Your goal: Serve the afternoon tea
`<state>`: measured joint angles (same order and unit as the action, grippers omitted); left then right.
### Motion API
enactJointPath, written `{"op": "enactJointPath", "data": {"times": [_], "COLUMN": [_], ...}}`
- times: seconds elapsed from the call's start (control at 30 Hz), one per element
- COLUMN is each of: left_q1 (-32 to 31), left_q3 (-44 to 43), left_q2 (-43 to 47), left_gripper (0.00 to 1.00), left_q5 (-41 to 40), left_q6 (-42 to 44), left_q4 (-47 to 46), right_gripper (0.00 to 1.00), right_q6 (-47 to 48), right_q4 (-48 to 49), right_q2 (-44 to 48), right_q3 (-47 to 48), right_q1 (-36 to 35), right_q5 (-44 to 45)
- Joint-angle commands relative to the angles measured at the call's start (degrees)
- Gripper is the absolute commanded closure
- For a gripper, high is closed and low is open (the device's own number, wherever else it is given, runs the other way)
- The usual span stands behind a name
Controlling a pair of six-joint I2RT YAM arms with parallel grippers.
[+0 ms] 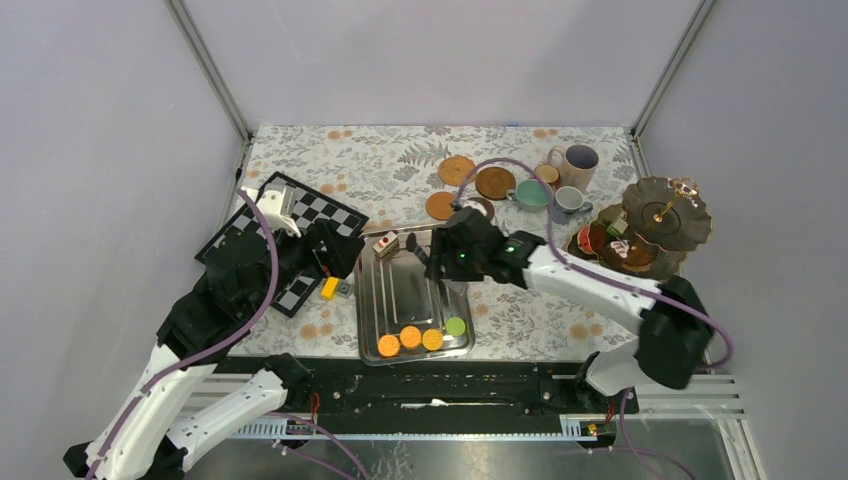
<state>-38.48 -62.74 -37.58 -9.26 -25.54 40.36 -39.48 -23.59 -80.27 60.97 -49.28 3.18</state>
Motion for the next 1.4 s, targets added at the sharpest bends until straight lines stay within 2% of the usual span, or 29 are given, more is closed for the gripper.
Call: {"op": "enactJointPath", "data": {"times": [0.0, 0.27, 0.63, 1.0, 1.37], "left_q1": [-0.28, -0.28, -0.28, -0.27, -0.28], "left_q3": [-1.99, -2.54, -3.38, -3.5, -2.99], "left_q2": [1.06, 2.25, 5.39, 7.16, 8.12], "left_gripper": [0.01, 0.01, 0.01, 0.01, 0.01], "left_q5": [-0.75, -0.62, -1.7, -0.98, -1.16], "left_q6": [0.32, 2.76, 4.87, 5.12, 5.63], "left_q4": [-0.68, 0.43, 2.78, 3.34, 3.85], "right_gripper": [0.27, 0.25, 0.25, 0.29, 0.33], "right_q6": [-14.55, -20.69, -22.5, -22.72, -21.01], "right_q4": [9.33, 5.6, -16.48, -31.11, -40.63], "right_q2": [-7.34, -20.87, -37.27, -48.3, -56.96], "right_q3": [3.94, 16.13, 41.19, 57.7, 71.14], "right_q1": [-2.84, -9.46, -15.57, -16.72, -17.18], "right_q5": [1.56, 10.05, 22.53, 29.32, 31.87]}}
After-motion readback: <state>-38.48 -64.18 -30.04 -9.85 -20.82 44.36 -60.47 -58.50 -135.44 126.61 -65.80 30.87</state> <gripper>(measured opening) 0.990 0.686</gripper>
